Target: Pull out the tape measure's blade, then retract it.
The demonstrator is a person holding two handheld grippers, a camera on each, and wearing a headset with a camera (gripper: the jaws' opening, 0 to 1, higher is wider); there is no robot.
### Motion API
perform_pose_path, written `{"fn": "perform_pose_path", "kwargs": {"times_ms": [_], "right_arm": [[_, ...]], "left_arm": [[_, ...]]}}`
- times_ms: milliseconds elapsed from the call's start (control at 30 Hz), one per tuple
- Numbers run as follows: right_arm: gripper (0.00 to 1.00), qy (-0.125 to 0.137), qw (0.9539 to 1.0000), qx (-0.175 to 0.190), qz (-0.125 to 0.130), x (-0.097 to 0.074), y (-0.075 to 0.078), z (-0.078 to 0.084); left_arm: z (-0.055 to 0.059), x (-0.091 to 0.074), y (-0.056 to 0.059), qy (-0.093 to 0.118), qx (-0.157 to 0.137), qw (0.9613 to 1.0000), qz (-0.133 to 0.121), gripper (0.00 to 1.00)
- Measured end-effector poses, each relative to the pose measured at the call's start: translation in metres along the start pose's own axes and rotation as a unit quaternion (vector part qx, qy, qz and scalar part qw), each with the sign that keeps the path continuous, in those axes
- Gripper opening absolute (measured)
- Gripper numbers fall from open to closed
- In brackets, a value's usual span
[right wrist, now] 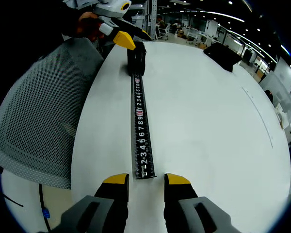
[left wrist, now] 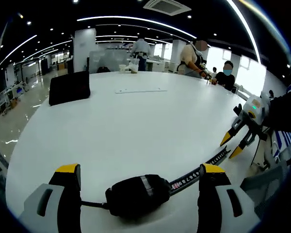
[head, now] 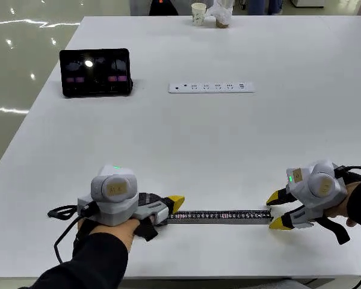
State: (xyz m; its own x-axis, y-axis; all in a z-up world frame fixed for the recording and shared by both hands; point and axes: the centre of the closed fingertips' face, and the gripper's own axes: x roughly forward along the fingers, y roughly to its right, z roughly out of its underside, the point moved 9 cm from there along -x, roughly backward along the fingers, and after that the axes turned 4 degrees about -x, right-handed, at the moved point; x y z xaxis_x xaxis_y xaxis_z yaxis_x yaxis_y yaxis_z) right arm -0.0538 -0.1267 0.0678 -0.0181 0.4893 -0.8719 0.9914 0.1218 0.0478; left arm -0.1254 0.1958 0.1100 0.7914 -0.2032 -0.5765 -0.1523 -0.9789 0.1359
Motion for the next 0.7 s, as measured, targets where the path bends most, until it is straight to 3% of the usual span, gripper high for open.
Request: {"fn": "perform_pose_path", "kwargs": {"times_ms": [100, 233, 400, 700], "right_arm": [[0.25, 0.002, 1.0, -0.002, -0.001, 0.001, -0.001, -0.001], [0.21, -0.001, 1.0, -0.009, -0.002, 0.003, -0.001, -0.002], [0.17, 0.001, 1.0, -0.008, -0.002, 0.004, -0.001, -0.001], [0.13, 0.007, 0.9999, 0.007, -0.004, 0.004, 0.0, -0.001]], "left_arm": [[0.005, -0.001, 0.006, 0.008, -0.007, 0.9999, 0.011, 0.99], [0.01, -0.002, 0.012, 0.024, 0.008, 0.9997, 0.008, 0.99], [0.01, 0.001, 0.009, 0.037, 0.002, 0.9993, -0.001, 0.99], [0.021, 0.006, 0.006, 0.025, -0.012, 0.9996, 0.003, 0.99]]}}
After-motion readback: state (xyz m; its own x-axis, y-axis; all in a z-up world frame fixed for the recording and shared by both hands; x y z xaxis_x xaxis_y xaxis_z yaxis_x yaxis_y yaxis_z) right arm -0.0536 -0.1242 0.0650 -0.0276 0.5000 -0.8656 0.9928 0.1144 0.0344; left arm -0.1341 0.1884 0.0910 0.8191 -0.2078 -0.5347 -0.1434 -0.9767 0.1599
